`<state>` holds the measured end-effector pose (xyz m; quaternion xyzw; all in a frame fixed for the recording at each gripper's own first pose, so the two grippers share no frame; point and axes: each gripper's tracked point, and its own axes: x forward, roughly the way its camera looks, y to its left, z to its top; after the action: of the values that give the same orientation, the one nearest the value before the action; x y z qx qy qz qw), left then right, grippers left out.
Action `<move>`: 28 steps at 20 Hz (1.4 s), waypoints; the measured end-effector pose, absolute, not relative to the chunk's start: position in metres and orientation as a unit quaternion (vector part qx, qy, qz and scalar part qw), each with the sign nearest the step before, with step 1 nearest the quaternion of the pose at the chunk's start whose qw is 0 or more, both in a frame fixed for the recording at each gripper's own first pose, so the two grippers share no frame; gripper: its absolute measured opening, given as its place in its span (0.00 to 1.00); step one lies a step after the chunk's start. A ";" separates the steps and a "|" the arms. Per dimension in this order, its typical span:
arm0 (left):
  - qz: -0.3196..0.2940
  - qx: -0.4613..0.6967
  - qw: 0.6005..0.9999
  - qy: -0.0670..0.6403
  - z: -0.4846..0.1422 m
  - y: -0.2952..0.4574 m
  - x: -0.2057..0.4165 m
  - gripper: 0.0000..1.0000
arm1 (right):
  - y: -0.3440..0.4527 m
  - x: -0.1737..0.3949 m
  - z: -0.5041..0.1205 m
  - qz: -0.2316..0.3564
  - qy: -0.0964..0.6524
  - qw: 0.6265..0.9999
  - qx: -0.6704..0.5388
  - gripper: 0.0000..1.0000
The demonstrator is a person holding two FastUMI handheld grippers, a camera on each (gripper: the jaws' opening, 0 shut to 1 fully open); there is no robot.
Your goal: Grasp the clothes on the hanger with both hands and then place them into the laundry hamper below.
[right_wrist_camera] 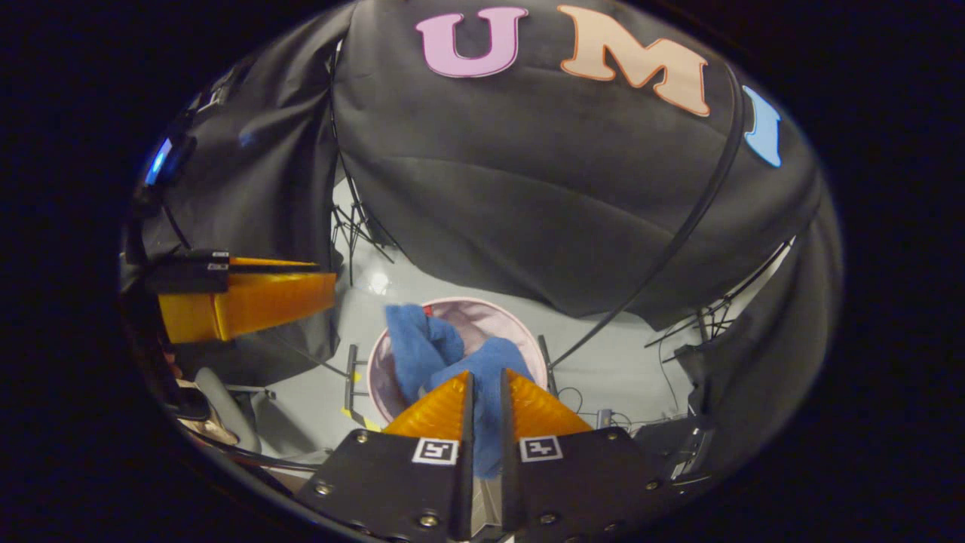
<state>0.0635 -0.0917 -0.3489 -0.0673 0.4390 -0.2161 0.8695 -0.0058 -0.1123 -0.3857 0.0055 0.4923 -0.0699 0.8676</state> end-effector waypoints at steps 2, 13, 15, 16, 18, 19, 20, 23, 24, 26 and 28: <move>-0.216 -0.066 0.868 0.441 -0.351 -0.090 0.060 0.36 | -0.112 -0.005 -0.383 -0.071 0.490 0.869 0.009 0.16; -0.210 -0.061 0.875 0.433 -0.345 -0.081 0.056 0.36 | -0.098 0.013 -0.358 -0.061 0.459 0.886 0.012 0.16; -0.207 -0.056 0.883 0.418 -0.333 -0.079 0.060 0.36 | -0.097 0.019 -0.345 -0.062 0.441 0.895 0.015 0.16; -0.208 -0.054 0.889 0.405 -0.321 -0.080 0.065 0.36 | -0.099 0.024 -0.334 -0.065 0.428 0.902 0.014 0.16; -0.210 -0.051 0.900 0.378 -0.298 -0.083 0.072 0.35 | -0.102 0.033 -0.306 -0.072 0.394 0.916 0.013 0.16; -0.211 -0.050 0.907 0.362 -0.284 -0.084 0.076 0.36 | -0.103 0.037 -0.290 -0.076 0.374 0.924 0.013 0.16; -0.213 -0.050 0.913 0.343 -0.267 -0.086 0.081 0.36 | -0.106 0.043 -0.272 -0.080 0.353 0.932 0.013 0.16; -0.222 -0.046 0.932 0.284 -0.213 -0.095 0.093 0.35 | -0.114 0.060 -0.212 -0.093 0.286 0.954 0.013 0.16; -0.228 -0.044 0.937 0.260 -0.191 -0.098 0.095 0.35 | -0.115 0.065 -0.191 -0.097 0.262 0.960 0.013 0.16; -0.238 -0.045 0.945 0.219 -0.150 -0.109 0.100 0.35 | -0.117 0.070 -0.148 -0.107 0.216 0.970 0.009 0.15; -0.246 -0.049 0.952 0.176 -0.108 -0.117 0.102 0.35 | -0.119 0.071 -0.107 -0.115 0.175 0.978 0.004 0.15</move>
<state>0.1018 -0.1170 -0.1081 -0.0486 0.1759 -0.2457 0.9520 0.0712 -0.1190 -0.1066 0.0040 0.1754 -0.1152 0.9777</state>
